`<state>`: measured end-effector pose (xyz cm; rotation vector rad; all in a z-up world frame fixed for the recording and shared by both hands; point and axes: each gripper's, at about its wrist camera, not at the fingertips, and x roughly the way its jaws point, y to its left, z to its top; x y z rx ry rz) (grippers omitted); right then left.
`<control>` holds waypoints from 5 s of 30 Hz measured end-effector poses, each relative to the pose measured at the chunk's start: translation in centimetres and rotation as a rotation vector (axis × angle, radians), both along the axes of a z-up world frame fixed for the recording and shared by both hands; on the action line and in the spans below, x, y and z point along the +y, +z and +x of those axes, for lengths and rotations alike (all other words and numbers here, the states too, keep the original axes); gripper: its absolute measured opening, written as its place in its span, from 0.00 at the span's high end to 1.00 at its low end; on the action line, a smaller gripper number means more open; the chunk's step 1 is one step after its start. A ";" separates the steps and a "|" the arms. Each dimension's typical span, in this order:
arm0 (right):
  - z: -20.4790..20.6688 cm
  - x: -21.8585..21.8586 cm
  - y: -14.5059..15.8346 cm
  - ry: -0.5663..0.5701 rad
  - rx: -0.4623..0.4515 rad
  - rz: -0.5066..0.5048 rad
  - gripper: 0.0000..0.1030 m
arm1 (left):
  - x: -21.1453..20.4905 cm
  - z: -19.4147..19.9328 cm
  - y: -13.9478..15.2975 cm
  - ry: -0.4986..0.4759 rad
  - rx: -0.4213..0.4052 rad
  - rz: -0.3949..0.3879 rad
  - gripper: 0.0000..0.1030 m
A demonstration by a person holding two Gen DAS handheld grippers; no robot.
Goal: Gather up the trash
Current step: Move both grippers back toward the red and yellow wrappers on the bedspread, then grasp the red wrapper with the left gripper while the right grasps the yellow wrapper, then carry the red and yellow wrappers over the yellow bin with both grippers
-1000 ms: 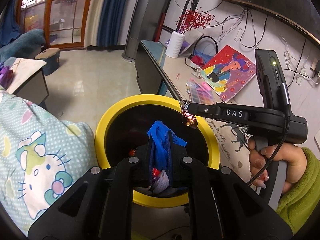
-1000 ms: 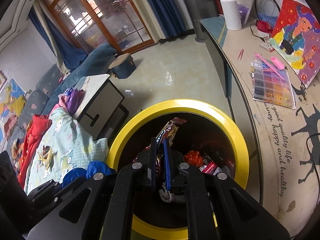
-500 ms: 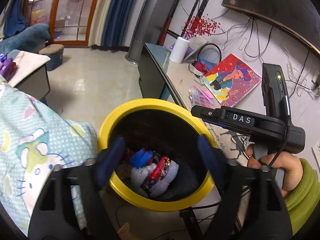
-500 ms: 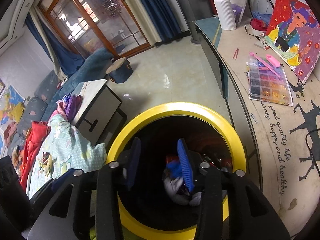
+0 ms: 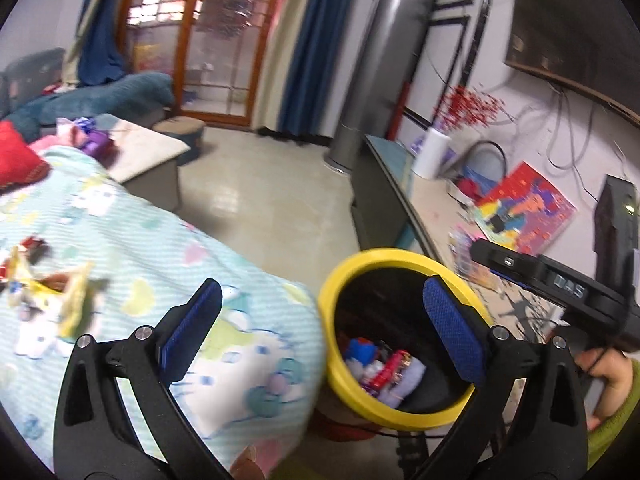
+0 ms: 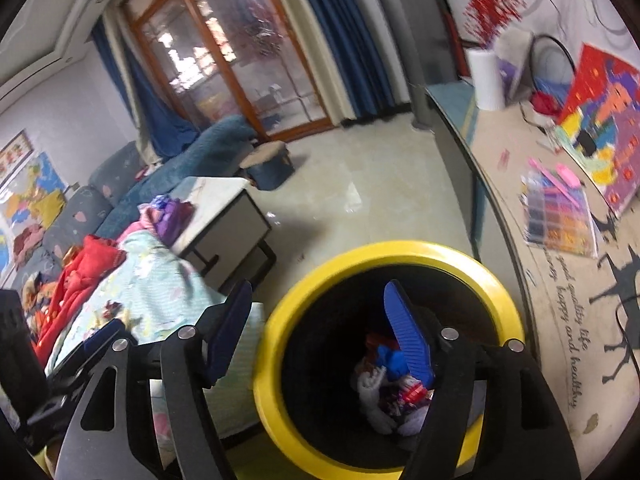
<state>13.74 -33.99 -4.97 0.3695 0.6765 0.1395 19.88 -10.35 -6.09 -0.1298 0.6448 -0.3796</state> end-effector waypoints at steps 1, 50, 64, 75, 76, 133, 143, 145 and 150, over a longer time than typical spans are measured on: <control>-0.1 0.6 0.4 0.012 -0.013 -0.004 0.33 | 0.6 0.0 0.3 0.020 -0.007 0.007 0.11; 8.2 30.8 -3.9 0.522 0.162 -0.090 0.50 | 30.3 1.6 -5.7 0.638 0.133 -0.376 0.27; 7.7 31.1 -4.6 0.609 0.156 -0.004 0.89 | 30.6 2.7 -7.2 0.597 0.180 -0.458 0.88; 5.2 30.0 -3.7 0.604 0.124 -0.033 0.92 | 29.5 2.1 -6.1 0.523 0.129 -0.429 1.00; 4.9 29.6 -3.6 0.602 0.125 -0.035 0.92 | 29.3 1.9 -5.9 0.518 0.120 -0.426 1.00; 1.2 2.1 0.8 0.006 0.013 -0.003 0.94 | 9.4 -1.3 2.3 0.032 -0.087 -0.183 1.00; 0.4 -0.3 0.6 -0.048 0.000 -0.034 0.94 | 6.0 -1.8 2.0 -0.040 -0.085 -0.131 1.00; 0.3 -0.6 0.5 -0.054 -0.001 -0.038 0.94 | 5.3 -2.0 2.0 -0.054 -0.086 -0.121 1.00; 0.2 -1.3 0.2 -0.067 0.004 -0.060 0.94 | 3.5 -2.3 1.6 -0.093 -0.082 -0.088 1.00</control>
